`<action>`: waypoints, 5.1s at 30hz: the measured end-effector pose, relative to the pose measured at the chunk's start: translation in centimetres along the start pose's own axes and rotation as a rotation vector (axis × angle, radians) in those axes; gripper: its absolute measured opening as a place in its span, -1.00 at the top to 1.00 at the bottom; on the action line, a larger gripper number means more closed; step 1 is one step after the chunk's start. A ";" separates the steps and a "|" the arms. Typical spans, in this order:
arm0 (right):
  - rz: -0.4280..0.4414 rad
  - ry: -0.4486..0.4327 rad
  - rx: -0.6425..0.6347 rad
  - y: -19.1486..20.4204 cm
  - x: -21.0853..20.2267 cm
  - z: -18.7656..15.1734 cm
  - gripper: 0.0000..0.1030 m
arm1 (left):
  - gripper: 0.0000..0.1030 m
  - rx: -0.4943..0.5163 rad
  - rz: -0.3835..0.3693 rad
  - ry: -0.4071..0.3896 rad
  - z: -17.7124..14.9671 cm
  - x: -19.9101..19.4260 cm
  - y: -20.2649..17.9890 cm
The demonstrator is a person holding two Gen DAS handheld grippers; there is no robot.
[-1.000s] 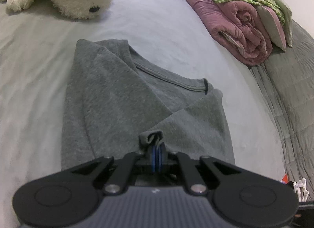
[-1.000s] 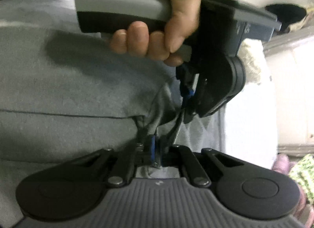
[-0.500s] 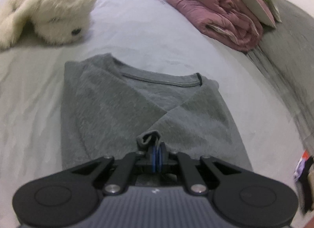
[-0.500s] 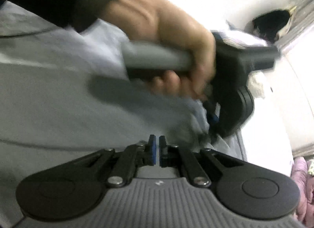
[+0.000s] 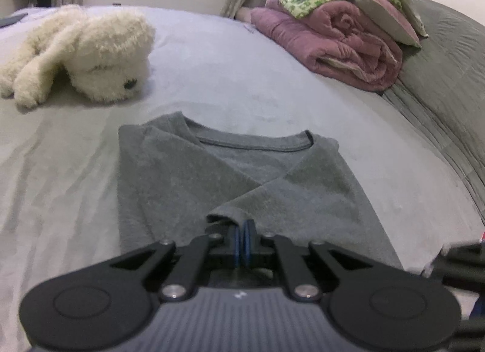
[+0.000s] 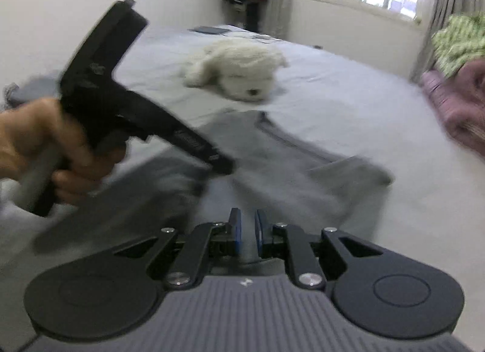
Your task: Fold clothes
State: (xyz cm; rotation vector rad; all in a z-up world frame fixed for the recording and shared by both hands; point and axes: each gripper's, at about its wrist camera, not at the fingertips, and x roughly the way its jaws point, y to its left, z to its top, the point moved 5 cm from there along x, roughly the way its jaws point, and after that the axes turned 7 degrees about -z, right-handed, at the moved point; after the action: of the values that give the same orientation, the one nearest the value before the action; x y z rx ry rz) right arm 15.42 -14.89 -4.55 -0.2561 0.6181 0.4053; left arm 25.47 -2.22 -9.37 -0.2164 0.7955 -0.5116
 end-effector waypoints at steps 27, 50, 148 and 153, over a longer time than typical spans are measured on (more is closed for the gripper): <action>-0.045 0.035 0.613 -12.2 3.5 -1.4 0.66 | 0.65 0.146 -0.030 -0.083 0.0 -4.0 -4.2; -0.361 0.131 0.487 -18.2 14.9 3.0 0.85 | 0.45 0.276 -0.052 0.014 -3.9 -1.6 -5.9; -0.099 0.232 0.819 3.6 -19.8 -20.8 0.94 | 0.95 -0.153 -0.240 0.201 -26.8 -18.4 -15.3; -0.041 0.182 0.850 3.8 -20.0 -20.9 0.65 | 0.95 -0.080 -0.205 0.196 -26.6 -18.4 -16.6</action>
State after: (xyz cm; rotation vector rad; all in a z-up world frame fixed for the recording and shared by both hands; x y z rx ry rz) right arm -11.63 -24.63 -9.33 0.5110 0.9078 0.0540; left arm -10.59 -6.93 -9.94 -0.3273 0.9919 -0.7028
